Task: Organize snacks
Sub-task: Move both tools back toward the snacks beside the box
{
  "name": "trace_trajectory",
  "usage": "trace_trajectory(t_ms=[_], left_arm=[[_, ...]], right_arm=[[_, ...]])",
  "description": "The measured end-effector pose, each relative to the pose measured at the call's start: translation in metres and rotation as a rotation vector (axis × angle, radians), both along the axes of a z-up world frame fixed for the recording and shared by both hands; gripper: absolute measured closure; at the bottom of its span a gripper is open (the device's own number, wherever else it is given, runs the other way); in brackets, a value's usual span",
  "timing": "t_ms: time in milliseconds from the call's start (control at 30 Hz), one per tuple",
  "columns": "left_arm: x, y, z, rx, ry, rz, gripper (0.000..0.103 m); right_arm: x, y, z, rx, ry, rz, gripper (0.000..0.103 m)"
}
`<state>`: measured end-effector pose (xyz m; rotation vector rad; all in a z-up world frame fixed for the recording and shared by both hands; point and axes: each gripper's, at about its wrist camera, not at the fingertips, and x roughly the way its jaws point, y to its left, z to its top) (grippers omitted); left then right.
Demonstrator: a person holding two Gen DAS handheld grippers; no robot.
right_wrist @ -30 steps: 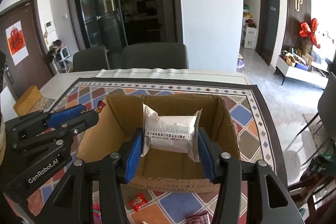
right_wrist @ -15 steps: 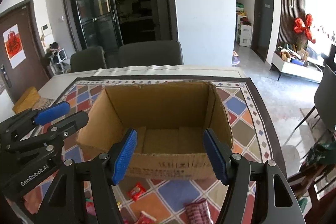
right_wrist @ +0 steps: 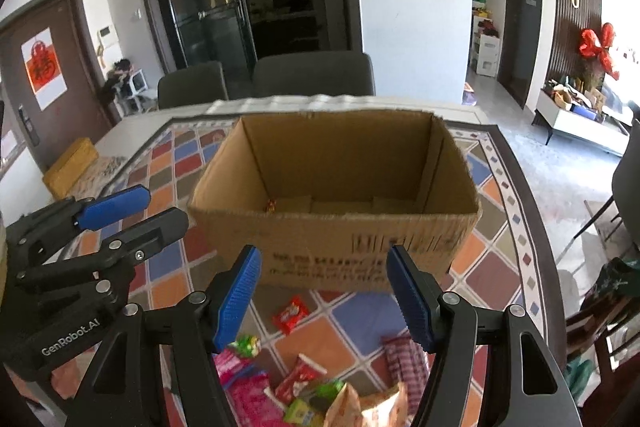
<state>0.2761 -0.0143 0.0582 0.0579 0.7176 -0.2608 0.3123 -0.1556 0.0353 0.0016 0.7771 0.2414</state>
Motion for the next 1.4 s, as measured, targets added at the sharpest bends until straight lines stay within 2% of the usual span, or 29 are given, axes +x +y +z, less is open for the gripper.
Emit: trace_trajectory(t_ms=[300,533,767,967,1400], left_arm=[[-0.027,-0.010,-0.025,-0.013,0.053,-0.048,0.056],[-0.051,-0.025,-0.039,0.009,0.054,-0.089,0.056],[-0.067,-0.037,-0.055,0.031,0.066,-0.135,0.056],[-0.070,-0.048,-0.073,0.041,0.112,-0.166,0.056],[-0.063,-0.062,-0.105,0.045,0.188,-0.198,0.056]], right_arm=[[-0.020,-0.001,-0.016,-0.045,0.045,0.026,0.037],[-0.049,-0.013,-0.027,-0.059,0.031,0.005,0.037],[-0.075,-0.027,-0.045,-0.013,0.041,-0.041,0.035],[-0.088,-0.040,-0.065,0.009,0.068,-0.097,0.033],[-0.093,-0.061,-0.105,0.091,0.156,-0.153,0.033]])
